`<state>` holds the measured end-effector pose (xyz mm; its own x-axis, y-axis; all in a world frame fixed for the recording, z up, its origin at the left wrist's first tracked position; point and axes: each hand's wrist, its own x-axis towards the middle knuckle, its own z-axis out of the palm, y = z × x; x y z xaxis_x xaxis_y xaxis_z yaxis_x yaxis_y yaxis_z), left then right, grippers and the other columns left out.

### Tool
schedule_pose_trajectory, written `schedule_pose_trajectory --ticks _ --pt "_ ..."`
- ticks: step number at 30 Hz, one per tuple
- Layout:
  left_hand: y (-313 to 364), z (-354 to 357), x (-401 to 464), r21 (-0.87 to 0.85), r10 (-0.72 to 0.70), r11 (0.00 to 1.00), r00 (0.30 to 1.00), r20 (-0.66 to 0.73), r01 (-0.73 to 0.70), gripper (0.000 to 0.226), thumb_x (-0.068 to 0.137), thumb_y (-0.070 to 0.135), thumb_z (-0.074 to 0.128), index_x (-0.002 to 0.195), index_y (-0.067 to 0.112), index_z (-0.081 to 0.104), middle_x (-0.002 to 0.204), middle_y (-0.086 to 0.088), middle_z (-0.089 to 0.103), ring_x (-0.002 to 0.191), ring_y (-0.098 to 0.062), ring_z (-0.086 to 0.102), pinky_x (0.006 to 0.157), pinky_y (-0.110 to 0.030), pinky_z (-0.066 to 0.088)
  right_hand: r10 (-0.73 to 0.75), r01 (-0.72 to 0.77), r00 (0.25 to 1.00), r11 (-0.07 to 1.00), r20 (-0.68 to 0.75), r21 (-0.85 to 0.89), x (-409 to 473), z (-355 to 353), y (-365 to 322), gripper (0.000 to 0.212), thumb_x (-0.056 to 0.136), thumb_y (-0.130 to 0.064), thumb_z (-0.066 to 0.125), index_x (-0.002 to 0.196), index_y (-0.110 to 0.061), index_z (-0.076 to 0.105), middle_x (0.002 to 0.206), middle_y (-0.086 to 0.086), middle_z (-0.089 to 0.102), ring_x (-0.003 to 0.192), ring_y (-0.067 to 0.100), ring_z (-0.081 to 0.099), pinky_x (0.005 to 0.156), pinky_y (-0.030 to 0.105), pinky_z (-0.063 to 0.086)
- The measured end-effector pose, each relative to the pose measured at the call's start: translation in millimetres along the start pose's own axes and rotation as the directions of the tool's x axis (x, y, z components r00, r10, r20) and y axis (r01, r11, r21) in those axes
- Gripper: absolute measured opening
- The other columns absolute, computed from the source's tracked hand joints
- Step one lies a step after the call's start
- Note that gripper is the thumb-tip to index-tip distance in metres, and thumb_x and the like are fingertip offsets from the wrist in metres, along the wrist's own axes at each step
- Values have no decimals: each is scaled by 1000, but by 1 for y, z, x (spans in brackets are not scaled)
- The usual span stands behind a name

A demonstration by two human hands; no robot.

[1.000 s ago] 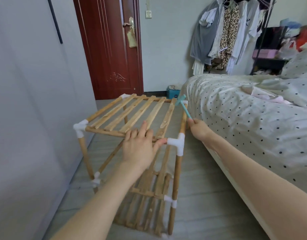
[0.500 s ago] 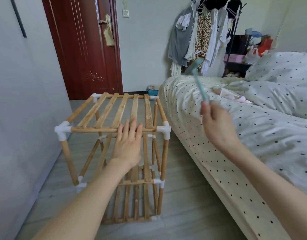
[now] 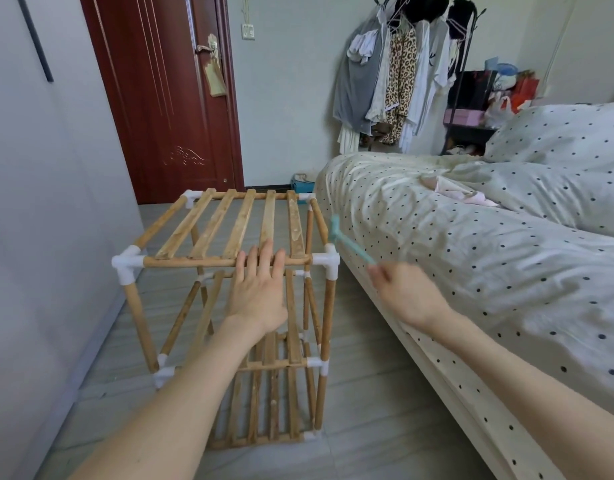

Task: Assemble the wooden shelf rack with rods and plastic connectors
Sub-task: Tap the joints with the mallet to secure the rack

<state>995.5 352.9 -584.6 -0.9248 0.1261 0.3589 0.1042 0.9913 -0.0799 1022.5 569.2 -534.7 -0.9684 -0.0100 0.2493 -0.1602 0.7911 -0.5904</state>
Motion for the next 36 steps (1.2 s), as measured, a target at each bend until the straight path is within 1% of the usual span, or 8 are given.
schedule_pose_trajectory --ticks 3,7,12,16,21,25,30,36 --pt "-1 1 0 6 0 1000 1000 -3 0 91 82 19 56 149 15 -5 155 -11 -15 143 -32 -10 115 -46 -14 -125 200 914 967 -387 159 3 -9 -10 34 99 -36 29 72 -19 40 60 -1 47 58 27 46 55 34 36" --pt "1 1 -1 -8 -8 1000 1000 -7 8 92 80 18 57 149 16 -4 156 -10 -13 144 -31 -10 115 -46 -13 48 -44 997 997 62 -61 -7 10 -2 32 101 -36 26 82 -16 42 84 8 54 76 29 50 72 35 41" --pt "0 3 0 -4 -11 1000 1000 -16 11 94 80 19 59 149 16 -5 155 -10 -15 144 -31 -11 114 -45 -15 -120 163 916 983 -383 82 2 -4 -6 32 100 -36 30 74 -18 38 61 0 48 55 25 48 50 31 32" --pt "0 2 0 -14 -13 1000 1000 -14 13 92 81 19 58 149 17 -4 156 -10 -14 144 -30 -11 115 -45 -14 39 -32 998 993 56 -116 -10 19 7 29 101 -37 26 86 -16 40 79 5 52 73 29 50 65 34 39" --pt "0 3 0 -20 -14 1000 1000 -16 14 92 81 18 58 149 16 -4 156 -10 -14 144 -30 -11 115 -45 -14 -114 158 928 982 -356 99 -4 9 2 32 99 -35 30 76 -14 38 63 5 51 62 35 52 55 38 37" --pt "0 1 0 -17 -13 1000 1000 6 13 92 81 18 57 149 17 -5 156 -9 -15 144 -29 -11 116 -46 -10 7 -3 999 997 52 -79 -12 25 11 34 101 -37 28 78 -15 39 77 8 53 77 33 55 66 35 40" --pt "-5 -5 -1 -22 16 1000 999 44 -15 95 81 13 55 149 17 -11 156 -8 -18 144 -27 -13 117 -43 -8 -133 167 943 982 -305 90 -15 26 13 33 97 -37 26 69 -21 29 56 3 45 55 34 45 54 39 37" --pt "-10 -11 -2 -44 46 998 996 72 -43 95 81 8 53 148 17 -14 156 -7 -20 144 -25 -15 117 -40 -11 -331 355 857 935 -395 -14 -26 52 31 21 99 -23 36 80 -16 33 51 -14 31 37 7 26 41 24 17"
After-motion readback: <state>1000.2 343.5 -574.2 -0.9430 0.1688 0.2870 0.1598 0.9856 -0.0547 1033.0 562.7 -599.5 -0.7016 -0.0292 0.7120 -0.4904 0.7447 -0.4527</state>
